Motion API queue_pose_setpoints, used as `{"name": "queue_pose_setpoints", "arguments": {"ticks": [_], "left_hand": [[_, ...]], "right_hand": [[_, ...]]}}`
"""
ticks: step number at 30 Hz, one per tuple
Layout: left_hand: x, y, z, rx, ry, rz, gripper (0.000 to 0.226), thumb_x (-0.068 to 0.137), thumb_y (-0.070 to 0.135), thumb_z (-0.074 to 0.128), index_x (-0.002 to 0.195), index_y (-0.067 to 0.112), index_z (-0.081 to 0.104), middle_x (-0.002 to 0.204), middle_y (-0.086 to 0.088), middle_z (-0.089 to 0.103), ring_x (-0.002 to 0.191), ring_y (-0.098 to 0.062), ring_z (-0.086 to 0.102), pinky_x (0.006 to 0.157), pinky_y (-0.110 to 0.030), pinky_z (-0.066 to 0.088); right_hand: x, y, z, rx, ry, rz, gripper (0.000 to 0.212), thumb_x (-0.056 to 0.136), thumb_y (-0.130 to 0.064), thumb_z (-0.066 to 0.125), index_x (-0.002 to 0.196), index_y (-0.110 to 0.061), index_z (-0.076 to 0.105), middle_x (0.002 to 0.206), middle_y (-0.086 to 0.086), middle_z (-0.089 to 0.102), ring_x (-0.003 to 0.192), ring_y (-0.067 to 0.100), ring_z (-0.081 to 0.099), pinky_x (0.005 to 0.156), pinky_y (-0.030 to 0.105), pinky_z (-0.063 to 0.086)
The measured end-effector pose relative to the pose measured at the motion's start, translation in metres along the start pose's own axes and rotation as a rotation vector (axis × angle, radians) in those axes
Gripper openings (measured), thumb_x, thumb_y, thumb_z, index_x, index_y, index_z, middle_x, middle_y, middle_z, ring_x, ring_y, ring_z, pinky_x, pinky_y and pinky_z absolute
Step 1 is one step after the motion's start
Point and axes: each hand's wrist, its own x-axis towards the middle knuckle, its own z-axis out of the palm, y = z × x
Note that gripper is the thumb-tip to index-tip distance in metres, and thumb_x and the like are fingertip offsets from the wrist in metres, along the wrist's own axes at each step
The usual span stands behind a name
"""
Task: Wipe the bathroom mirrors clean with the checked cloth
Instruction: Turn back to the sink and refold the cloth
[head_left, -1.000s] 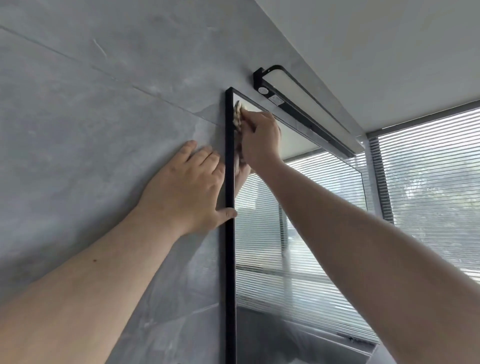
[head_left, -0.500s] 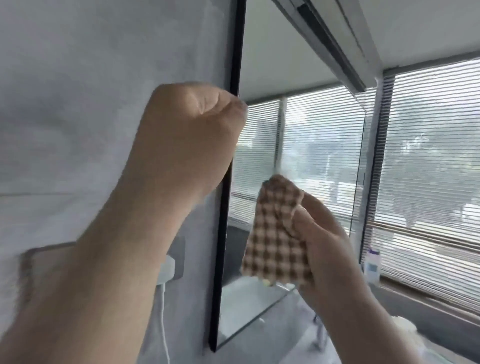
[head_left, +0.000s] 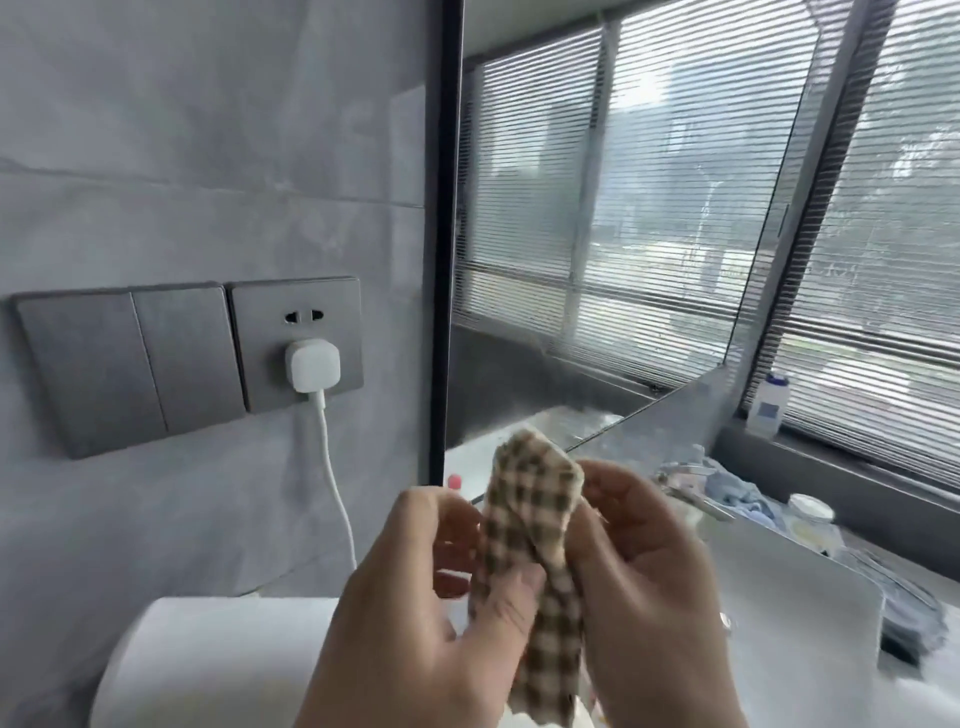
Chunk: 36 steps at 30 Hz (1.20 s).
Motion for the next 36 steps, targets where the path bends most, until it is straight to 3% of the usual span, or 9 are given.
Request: {"name": "queue_pose_setpoints", "arguments": {"ticks": [8,10,13,19,22,29,32,34,36], "left_hand": [[-0.027,-0.020,0.011,-0.062,-0.148,-0.141,0.060,0.056,0.084,0.061,0.094,0.038,0.065,0.089,0.010,0.074,0.089,-0.007,0.071,0.076,-0.020,0.049],[-0.031,-0.018,0.014,-0.004,-0.104,-0.165,0.048,0.055,0.070,0.064,0.089,0.037,0.066,0.086,0.012,0.074,0.087,-0.003,0.071,0.077,-0.022,0.052],[-0.034,-0.013,0.020,0.016,-0.087,-0.178,0.041,0.059,0.063,0.063,0.087,0.035,0.068,0.084,0.013,0.074,0.086,-0.002,0.071,0.081,-0.032,0.055],[-0.034,0.001,0.030,0.037,-0.099,-0.206,0.023,0.069,0.046,0.064,0.089,0.035,0.066,0.072,0.009,0.072,0.071,-0.007,0.069,0.070,-0.023,0.054],[-0.031,0.006,0.034,-0.251,-0.112,-0.428,0.016,0.073,0.031,0.065,0.084,0.023,0.074,0.078,-0.011,0.075,0.077,-0.032,0.073,0.075,-0.054,0.059],[-0.030,0.011,0.049,-0.718,-0.139,-0.759,0.026,0.073,0.025,0.059,0.084,0.010,0.077,0.087,-0.020,0.074,0.070,-0.033,0.073,0.060,-0.045,0.058],[-0.035,0.008,0.057,-0.682,-0.093,-0.741,0.022,0.081,0.023,0.060,0.093,0.009,0.073,0.091,-0.021,0.074,0.074,-0.037,0.073,0.057,-0.046,0.058],[-0.040,0.008,0.061,-0.688,-0.076,-0.708,0.022,0.072,0.026,0.062,0.086,0.013,0.075,0.091,-0.020,0.075,0.077,-0.036,0.074,0.059,-0.046,0.059],[-0.044,0.010,0.064,-0.720,-0.101,-0.666,0.021,0.069,0.027,0.061,0.078,0.016,0.077,0.089,-0.020,0.075,0.076,-0.034,0.074,0.062,-0.048,0.060]], "right_hand": [[-0.020,0.034,-0.018,-0.241,0.014,0.041,0.018,0.086,-0.007,0.073,0.078,-0.024,0.072,0.065,0.006,0.069,0.054,0.014,0.061,0.053,0.028,0.050],[-0.023,0.037,-0.025,-0.275,0.014,0.043,0.018,0.085,-0.009,0.073,0.077,-0.025,0.072,0.067,0.006,0.070,0.058,0.017,0.063,0.058,0.035,0.053],[-0.026,0.032,-0.034,-0.231,0.032,0.032,0.013,0.083,-0.013,0.072,0.077,-0.023,0.072,0.066,0.005,0.070,0.057,0.010,0.062,0.055,0.023,0.051],[-0.027,0.019,-0.049,-0.154,0.062,0.026,0.005,0.081,-0.024,0.076,0.077,-0.025,0.073,0.064,0.000,0.069,0.056,0.006,0.060,0.053,0.017,0.048],[-0.024,0.014,-0.063,-0.122,0.117,0.095,0.003,0.079,-0.027,0.075,0.077,-0.028,0.075,0.071,0.002,0.071,0.066,0.010,0.063,0.063,0.025,0.051],[-0.020,0.011,-0.096,0.220,0.081,0.558,0.036,0.089,-0.047,0.057,0.085,-0.017,0.077,0.099,0.012,0.075,0.085,0.025,0.072,0.078,0.042,0.055],[-0.033,0.021,-0.104,-0.203,0.121,0.227,0.049,0.066,-0.061,0.072,0.107,-0.034,0.068,0.116,-0.005,0.069,0.111,0.018,0.066,0.089,0.039,0.053],[-0.040,0.022,-0.110,-0.555,0.133,-0.117,0.034,0.075,-0.051,0.065,0.106,-0.036,0.065,0.118,-0.007,0.061,0.115,0.018,0.061,0.091,0.036,0.050],[-0.045,0.018,-0.110,-0.518,0.005,-0.109,0.032,0.079,-0.051,0.060,0.101,-0.031,0.072,0.109,-0.007,0.067,0.103,0.015,0.065,0.083,0.033,0.051]]}}
